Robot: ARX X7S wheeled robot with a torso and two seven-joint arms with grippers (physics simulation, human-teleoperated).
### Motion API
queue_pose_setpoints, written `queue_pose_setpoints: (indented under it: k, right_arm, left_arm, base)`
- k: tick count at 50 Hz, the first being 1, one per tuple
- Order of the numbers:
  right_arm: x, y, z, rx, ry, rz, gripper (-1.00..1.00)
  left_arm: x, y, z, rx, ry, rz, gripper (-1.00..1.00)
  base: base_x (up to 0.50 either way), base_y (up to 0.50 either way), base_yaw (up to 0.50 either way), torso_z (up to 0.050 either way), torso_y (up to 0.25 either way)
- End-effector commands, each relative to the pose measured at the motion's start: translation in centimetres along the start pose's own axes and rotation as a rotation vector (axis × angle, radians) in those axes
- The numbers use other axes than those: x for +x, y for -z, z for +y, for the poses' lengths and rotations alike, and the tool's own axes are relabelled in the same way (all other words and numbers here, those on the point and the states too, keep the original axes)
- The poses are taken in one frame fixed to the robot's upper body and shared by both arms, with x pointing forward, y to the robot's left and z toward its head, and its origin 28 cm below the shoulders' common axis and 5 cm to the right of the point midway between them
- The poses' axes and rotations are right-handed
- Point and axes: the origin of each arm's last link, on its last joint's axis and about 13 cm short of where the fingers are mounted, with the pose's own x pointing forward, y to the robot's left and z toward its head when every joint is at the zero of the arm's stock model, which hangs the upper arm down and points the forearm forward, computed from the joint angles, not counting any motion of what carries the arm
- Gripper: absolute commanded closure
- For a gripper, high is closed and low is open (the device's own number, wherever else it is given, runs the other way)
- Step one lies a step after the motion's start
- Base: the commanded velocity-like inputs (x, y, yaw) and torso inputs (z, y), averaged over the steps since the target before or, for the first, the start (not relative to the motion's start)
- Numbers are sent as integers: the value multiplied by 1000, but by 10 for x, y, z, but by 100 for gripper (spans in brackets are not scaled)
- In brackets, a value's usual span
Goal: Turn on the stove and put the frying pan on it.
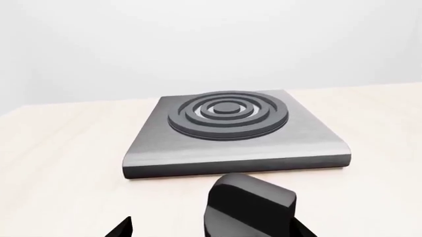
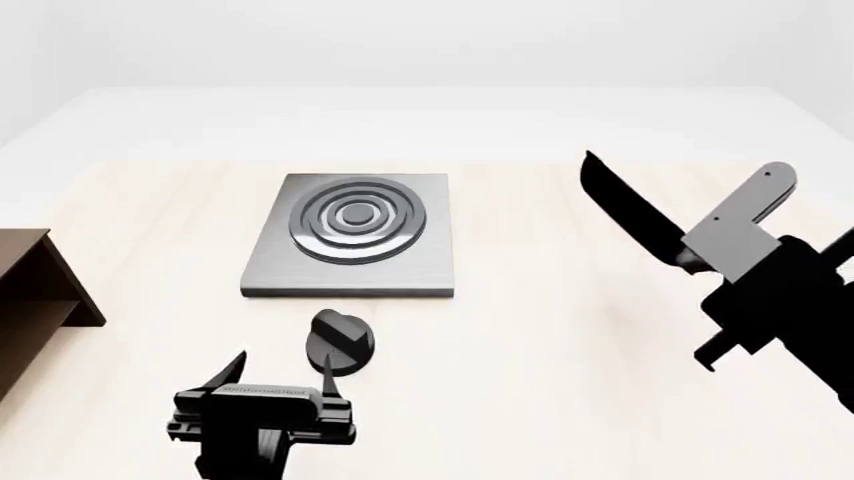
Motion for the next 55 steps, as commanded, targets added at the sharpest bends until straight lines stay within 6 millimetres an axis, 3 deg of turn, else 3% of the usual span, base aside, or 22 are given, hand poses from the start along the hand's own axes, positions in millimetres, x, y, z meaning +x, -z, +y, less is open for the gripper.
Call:
queue_pose_setpoints:
  k: [1,16,41,55]
  right_arm:
    - [6,-35,-20,-10,165,-107,100]
    - [31,-84,-19,-40,197,-212,100]
    - [60,-132,-9,-80,279,-298,100]
    - [73,-163,9,-147,299,-369,100]
  left_arm:
    - [2,0,0,-17,15,-5,-100]
    - [2,3,2,-25,5,1,-100]
    - [2,5,3,-26,1,6,-100]
    - [2,6,3,-28,0,6,-100]
  base:
    - [0,0,0,0,10]
    - [0,0,0,0,1]
    - [0,0,0,1,2]
    - [0,0,0,1,1]
